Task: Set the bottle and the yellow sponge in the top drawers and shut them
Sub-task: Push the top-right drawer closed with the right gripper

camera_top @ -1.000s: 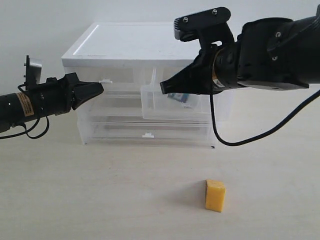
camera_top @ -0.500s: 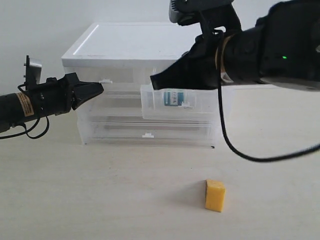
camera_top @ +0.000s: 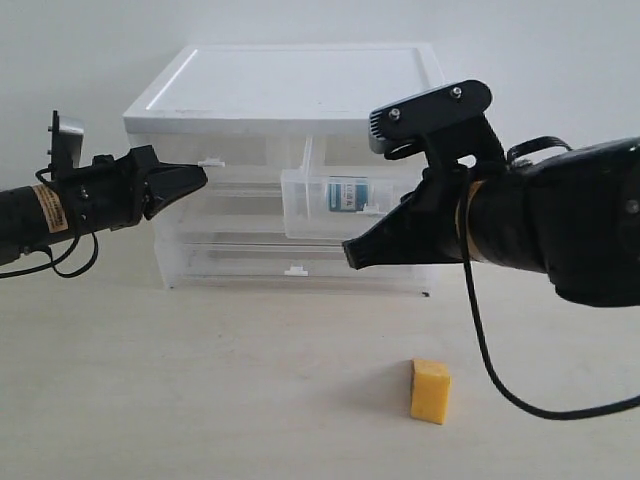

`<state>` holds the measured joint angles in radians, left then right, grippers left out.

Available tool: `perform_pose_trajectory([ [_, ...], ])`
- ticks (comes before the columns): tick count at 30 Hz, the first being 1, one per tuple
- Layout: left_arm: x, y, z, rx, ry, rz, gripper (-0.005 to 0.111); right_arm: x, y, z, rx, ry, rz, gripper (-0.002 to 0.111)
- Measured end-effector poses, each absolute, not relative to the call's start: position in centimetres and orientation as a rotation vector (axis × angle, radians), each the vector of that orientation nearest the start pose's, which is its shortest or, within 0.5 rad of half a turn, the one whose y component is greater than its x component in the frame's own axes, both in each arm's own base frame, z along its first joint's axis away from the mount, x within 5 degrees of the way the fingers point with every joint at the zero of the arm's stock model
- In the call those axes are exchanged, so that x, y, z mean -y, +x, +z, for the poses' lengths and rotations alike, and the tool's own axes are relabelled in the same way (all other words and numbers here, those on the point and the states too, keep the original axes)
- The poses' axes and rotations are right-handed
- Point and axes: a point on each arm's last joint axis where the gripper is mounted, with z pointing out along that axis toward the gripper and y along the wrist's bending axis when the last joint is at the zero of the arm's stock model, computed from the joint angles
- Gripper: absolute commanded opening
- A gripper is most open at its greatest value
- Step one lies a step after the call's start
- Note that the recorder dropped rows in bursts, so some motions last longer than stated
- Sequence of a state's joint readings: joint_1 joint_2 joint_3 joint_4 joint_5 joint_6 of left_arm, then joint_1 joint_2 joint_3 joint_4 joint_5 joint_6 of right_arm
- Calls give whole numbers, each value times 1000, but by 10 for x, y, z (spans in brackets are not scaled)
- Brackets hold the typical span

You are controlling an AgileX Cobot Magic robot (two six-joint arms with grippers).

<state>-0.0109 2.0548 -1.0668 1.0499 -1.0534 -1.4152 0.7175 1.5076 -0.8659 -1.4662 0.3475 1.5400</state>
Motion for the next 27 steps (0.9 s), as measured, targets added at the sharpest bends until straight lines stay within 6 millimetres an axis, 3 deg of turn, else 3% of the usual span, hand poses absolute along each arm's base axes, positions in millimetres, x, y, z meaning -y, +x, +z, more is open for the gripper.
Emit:
perform_pose_trajectory([
  [7,73,397,161,-1863,29,-1250,4,-178,289,230,-2065,-339,63,0],
  [16,73,397,161,-1861,30,-1252,4,-195,316,247,-1996,-317,81,0],
  [27,73,397,161,-1861,30,-1252,4,-209,346,228,-1986,-314,-41,0],
])
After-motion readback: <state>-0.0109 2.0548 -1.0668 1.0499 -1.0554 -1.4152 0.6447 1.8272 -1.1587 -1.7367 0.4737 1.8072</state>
